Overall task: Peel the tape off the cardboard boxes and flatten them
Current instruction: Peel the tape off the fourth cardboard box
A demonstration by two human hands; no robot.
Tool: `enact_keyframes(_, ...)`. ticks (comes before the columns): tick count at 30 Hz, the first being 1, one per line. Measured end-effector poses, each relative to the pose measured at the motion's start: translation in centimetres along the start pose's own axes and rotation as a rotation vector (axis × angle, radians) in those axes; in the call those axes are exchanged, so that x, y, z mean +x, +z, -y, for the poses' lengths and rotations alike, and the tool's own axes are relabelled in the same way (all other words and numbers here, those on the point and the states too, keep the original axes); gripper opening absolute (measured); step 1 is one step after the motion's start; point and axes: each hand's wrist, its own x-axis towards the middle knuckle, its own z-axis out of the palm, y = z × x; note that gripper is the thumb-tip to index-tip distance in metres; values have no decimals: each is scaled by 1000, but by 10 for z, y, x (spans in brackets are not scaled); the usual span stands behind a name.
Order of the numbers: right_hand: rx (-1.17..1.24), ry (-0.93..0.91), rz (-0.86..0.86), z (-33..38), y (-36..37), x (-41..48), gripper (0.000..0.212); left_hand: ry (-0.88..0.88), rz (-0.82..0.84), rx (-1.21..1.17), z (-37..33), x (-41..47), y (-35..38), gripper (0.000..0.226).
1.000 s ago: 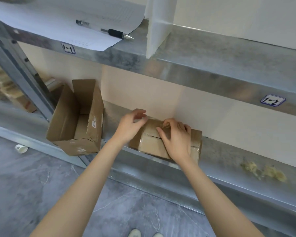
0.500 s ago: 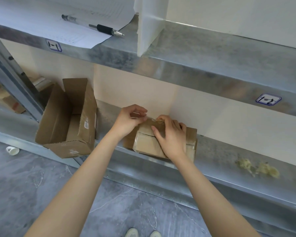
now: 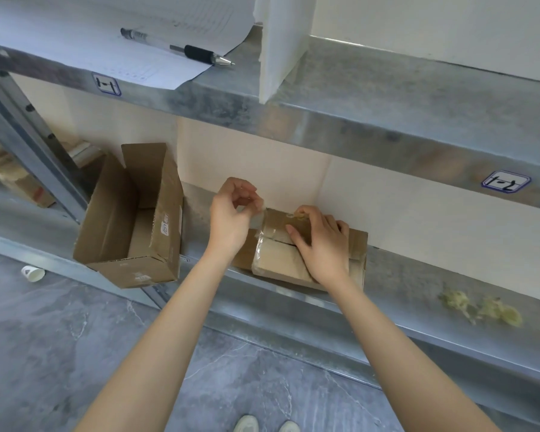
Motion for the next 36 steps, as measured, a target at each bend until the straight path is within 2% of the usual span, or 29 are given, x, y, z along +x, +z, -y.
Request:
enact_keyframes(5, -14, -20, 38, -1, 1, -1, 32, 29, -55, 119, 13, -3, -3, 15)
enact_keyframes(8, -23, -20, 54, 1, 2, 0, 32, -21, 0, 225, 19, -2, -10, 11)
enact_keyframes(12, -34, -21, 55, 0, 2, 0, 33, -31, 121, 310, 19, -7, -15, 20)
enact_keyframes(15, -36, -15, 65, 1, 2, 0, 36, -10, 106, 302, 16, -10, -16, 28)
enact_keyframes(18, -45, -15, 67, 1, 1, -1, 38, 64, 112, 365, 14, -10, -14, 31)
enact_keyframes(22, -20, -1, 84, 4, -2, 0, 47, 214, 150, 499, 15, -11, -12, 23)
enact_keyframes(29, -30, -9, 98, 5, -3, -1, 52, 208, 156, 495, 22, -14, -18, 9)
enact_keyframes(36, -29, -3, 93, 5, 0, 0, 43, 297, 53, 537, 27, -16, -20, 13)
